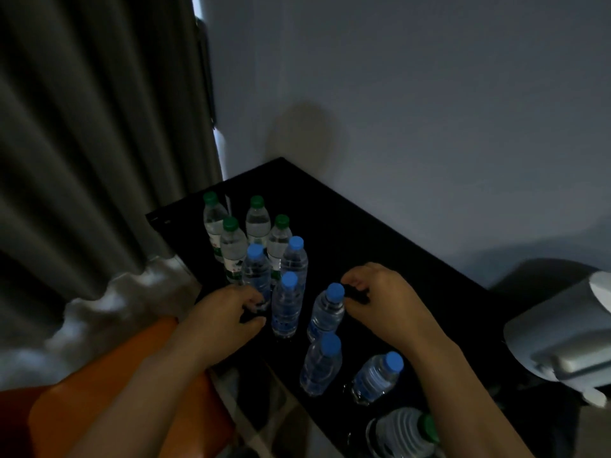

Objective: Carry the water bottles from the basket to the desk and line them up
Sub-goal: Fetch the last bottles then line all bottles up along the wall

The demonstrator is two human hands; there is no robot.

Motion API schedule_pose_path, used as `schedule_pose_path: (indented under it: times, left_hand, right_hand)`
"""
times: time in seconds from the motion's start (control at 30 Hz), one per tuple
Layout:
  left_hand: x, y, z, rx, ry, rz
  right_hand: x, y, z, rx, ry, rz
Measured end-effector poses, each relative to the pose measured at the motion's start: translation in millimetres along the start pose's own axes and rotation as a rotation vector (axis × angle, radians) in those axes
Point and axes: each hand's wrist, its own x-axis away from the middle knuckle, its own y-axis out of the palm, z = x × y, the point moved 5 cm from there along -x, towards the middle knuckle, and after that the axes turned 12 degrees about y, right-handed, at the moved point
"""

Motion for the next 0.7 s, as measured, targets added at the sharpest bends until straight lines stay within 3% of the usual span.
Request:
schedule_pose_path:
  times: [0.7]
  left_hand:
    - [-63.9,-45.1,-44.1,-0.042,-0.031,0.132]
  right_hand:
    - [-98.2,2.0,-39.8,0.008,-0.131,-0.030]
